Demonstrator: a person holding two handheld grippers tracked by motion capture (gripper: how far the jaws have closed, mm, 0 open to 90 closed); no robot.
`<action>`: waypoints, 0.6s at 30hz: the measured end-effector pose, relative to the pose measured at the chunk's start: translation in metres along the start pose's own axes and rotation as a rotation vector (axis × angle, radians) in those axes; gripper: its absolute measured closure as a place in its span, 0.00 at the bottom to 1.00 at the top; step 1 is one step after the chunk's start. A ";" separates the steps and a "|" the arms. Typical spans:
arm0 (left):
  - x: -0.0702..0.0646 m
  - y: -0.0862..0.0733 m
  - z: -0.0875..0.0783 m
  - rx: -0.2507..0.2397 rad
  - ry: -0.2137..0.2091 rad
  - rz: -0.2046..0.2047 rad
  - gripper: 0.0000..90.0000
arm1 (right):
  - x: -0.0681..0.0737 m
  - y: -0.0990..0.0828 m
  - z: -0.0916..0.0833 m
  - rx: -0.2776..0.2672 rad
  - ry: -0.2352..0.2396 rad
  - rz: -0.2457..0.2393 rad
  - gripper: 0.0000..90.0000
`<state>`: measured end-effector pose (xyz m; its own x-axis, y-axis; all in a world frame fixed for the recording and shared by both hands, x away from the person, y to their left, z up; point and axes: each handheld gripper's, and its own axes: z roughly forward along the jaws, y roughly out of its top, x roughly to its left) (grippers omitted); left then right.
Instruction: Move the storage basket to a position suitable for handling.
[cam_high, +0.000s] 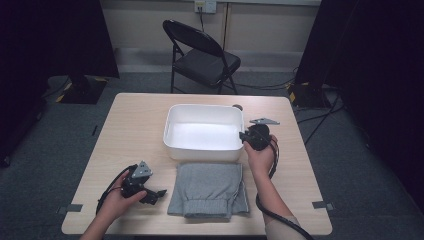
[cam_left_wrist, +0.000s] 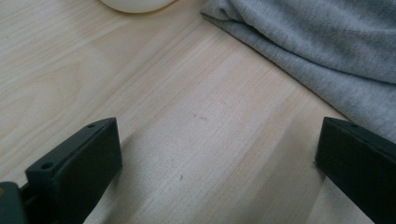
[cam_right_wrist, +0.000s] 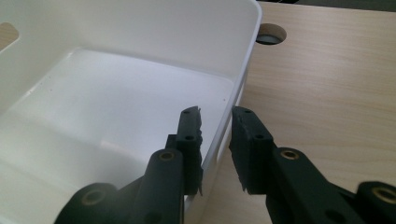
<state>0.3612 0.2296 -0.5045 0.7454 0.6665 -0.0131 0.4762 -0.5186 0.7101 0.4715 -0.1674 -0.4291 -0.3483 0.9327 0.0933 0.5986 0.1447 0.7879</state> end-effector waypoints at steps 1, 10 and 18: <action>0.000 0.000 0.000 0.000 0.000 -0.001 0.00 | 0.000 0.000 0.000 0.003 0.002 0.002 0.80; 0.000 0.000 0.000 0.000 0.000 -0.001 0.00 | -0.001 0.001 -0.005 -0.017 0.005 -0.028 0.64; 0.000 0.000 0.000 0.000 0.000 -0.001 0.00 | -0.003 0.003 -0.017 -0.007 0.031 -0.025 0.46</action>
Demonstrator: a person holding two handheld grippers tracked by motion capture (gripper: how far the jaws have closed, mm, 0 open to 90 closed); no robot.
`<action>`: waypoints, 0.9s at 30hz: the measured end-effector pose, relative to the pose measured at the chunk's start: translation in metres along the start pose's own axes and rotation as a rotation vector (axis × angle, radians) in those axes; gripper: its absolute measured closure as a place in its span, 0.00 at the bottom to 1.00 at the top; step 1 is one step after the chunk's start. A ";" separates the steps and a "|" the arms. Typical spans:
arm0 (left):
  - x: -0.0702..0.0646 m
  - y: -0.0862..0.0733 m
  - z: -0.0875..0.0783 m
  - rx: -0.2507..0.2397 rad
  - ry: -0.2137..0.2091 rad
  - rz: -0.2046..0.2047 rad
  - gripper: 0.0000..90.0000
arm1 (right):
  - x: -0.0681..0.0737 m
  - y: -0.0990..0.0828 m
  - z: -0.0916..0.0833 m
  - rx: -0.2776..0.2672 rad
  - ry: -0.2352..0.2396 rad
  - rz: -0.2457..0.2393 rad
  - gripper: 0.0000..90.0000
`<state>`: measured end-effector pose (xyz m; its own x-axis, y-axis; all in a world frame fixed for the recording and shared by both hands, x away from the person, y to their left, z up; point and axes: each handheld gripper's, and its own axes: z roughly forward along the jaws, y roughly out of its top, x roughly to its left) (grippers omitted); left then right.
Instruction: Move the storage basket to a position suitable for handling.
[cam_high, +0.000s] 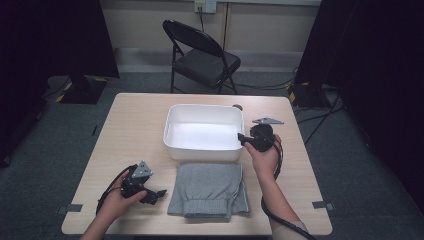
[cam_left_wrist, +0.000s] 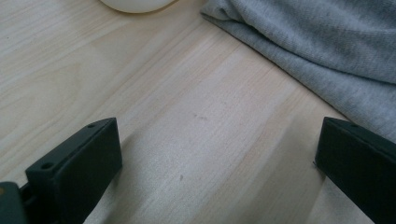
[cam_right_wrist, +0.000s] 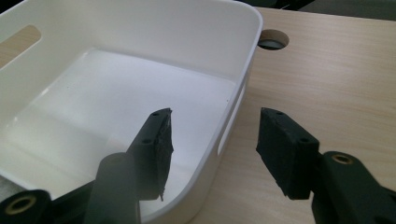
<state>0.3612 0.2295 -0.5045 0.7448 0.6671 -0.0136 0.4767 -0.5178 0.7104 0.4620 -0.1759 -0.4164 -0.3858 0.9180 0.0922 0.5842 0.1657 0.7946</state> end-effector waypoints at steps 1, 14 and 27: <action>0.000 0.000 0.000 0.000 0.000 0.000 0.00 | 0.000 0.000 -0.001 0.002 0.002 -0.005 0.43; 0.000 0.000 0.000 0.001 0.001 0.001 0.00 | 0.005 -0.013 -0.025 0.006 0.083 -0.055 0.28; 0.000 0.000 0.000 0.001 0.001 0.001 0.00 | 0.010 -0.045 -0.042 0.019 0.157 -0.086 0.21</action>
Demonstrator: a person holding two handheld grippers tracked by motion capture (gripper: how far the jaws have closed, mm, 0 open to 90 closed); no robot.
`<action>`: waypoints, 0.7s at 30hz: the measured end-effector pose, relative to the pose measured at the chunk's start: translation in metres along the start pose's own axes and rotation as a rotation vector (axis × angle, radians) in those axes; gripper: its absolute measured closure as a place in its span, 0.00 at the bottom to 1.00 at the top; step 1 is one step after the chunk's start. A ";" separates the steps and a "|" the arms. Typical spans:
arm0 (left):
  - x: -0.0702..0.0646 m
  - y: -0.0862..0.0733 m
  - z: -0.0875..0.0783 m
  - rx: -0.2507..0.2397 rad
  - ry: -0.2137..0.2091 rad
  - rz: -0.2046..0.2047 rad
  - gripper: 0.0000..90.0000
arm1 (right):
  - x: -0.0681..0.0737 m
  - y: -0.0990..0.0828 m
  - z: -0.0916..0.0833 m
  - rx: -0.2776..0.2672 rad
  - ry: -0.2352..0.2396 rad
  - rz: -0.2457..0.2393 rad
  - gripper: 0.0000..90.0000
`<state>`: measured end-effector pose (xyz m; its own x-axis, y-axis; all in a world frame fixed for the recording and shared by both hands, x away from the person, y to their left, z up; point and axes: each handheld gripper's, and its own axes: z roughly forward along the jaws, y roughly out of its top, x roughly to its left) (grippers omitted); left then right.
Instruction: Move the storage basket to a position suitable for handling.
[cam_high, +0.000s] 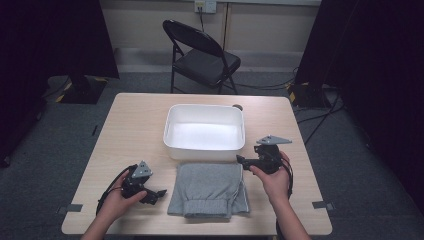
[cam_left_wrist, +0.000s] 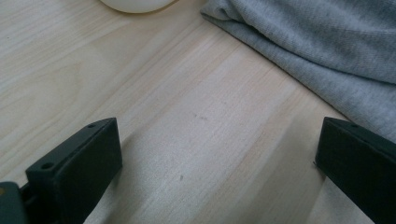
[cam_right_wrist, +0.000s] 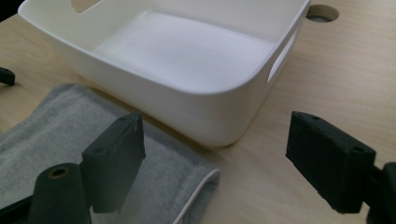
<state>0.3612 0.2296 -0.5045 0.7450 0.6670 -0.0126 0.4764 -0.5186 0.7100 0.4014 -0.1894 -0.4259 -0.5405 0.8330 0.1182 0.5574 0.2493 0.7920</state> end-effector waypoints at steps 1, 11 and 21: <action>0.000 0.000 0.000 0.000 0.000 0.000 0.00 | 0.000 -0.003 -0.001 0.000 0.005 -0.003 0.21; 0.000 0.000 0.000 0.000 0.000 0.000 0.00 | 0.000 -0.032 -0.008 0.013 0.035 -0.007 0.20; 0.000 0.000 0.000 0.000 0.000 0.000 0.00 | 0.005 -0.059 -0.015 0.024 0.067 -0.024 0.21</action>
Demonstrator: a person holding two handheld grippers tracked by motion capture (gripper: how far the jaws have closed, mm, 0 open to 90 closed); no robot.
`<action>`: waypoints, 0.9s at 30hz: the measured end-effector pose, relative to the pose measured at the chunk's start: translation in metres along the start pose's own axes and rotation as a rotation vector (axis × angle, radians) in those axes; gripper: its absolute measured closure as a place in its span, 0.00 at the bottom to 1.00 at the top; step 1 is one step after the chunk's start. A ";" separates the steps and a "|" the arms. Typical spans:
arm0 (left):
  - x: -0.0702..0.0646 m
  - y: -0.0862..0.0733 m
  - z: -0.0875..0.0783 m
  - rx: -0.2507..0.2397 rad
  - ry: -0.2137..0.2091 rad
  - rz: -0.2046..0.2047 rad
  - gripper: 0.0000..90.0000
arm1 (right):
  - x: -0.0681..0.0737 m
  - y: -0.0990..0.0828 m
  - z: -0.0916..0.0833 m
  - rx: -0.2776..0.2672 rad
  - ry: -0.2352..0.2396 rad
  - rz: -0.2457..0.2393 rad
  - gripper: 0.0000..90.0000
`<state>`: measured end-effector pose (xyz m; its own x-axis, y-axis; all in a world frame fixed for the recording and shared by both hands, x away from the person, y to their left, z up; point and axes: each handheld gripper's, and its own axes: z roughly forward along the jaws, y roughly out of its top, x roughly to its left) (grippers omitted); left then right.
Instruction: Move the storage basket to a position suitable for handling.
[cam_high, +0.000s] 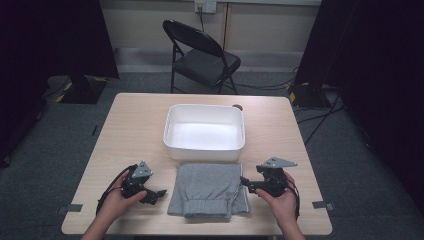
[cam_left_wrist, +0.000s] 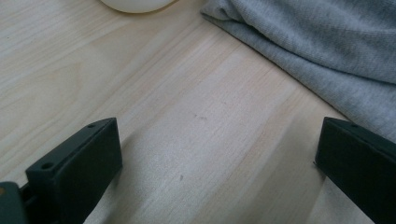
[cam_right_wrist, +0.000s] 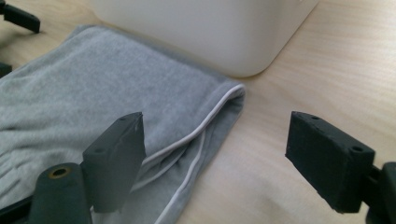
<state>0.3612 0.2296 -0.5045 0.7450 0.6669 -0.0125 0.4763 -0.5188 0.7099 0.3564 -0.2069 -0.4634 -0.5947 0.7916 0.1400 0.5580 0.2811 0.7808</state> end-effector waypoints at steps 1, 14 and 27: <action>0.000 0.000 0.000 0.000 0.000 0.000 0.00 | 0.001 -0.003 -0.001 0.006 0.002 -0.005 0.21; 0.000 0.000 0.000 -0.001 0.000 -0.001 0.00 | 0.021 -0.027 0.001 0.041 0.058 -0.072 0.31; 0.000 0.000 0.000 0.000 0.003 -0.002 0.00 | 0.034 -0.040 -0.003 0.062 0.094 -0.133 0.49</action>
<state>0.3606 0.2294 -0.5045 0.7426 0.6696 -0.0115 0.4775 -0.5174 0.7101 0.3121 -0.1926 -0.4880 -0.7154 0.6921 0.0965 0.5036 0.4148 0.7579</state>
